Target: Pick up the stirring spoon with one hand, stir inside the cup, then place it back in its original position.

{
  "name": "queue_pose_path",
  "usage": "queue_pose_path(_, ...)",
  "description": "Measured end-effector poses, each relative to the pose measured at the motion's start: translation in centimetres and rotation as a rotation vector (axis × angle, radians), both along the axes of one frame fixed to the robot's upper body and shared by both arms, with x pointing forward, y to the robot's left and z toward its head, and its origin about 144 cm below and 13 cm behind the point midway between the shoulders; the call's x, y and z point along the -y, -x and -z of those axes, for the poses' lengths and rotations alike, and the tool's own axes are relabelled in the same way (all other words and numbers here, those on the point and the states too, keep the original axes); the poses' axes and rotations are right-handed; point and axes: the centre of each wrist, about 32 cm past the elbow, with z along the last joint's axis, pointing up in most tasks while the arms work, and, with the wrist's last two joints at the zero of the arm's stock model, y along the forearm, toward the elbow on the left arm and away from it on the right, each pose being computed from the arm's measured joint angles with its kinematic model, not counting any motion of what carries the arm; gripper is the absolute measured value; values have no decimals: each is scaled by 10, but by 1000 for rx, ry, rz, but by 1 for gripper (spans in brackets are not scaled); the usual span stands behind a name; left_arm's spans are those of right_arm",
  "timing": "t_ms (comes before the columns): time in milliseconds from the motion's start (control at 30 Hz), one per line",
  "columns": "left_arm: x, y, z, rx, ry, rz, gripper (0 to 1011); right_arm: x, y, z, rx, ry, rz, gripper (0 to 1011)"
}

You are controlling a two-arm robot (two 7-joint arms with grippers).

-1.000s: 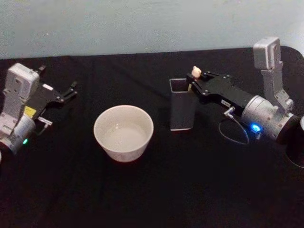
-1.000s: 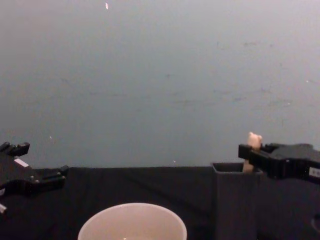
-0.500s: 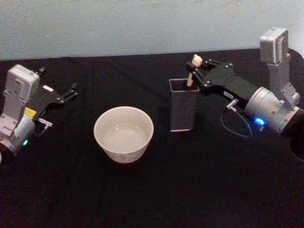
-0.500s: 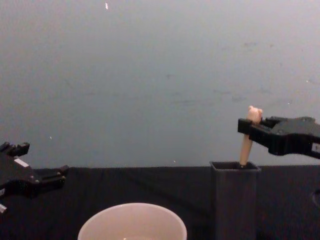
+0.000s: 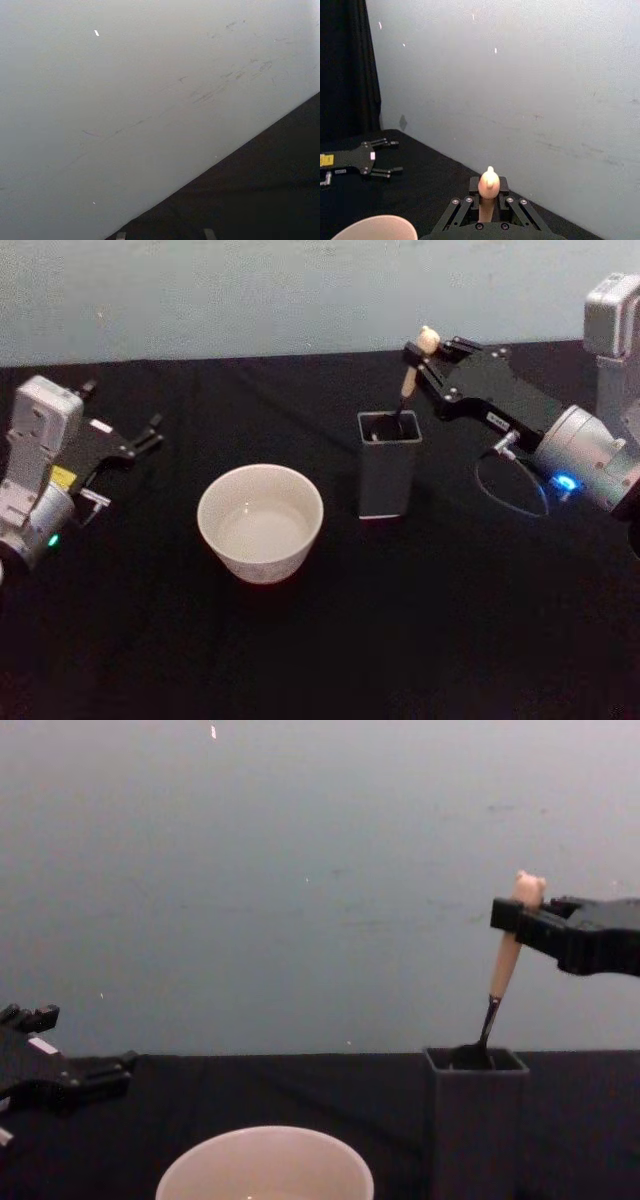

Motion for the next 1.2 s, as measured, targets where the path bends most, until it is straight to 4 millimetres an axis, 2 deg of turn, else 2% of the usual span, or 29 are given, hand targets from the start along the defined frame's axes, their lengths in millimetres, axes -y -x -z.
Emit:
queue_pose_path(667,0,0,0,0,0,0,1001,1,8,-18,116,-36,-7,201)
queue_pose_path(1033,0,0,0,0,0,0,1001,-14,3,-16,138,-47,-57,201)
queue_pose_path(1200,0,0,0,0,0,0,1001,-27,1,-11,133,-42,-102,201)
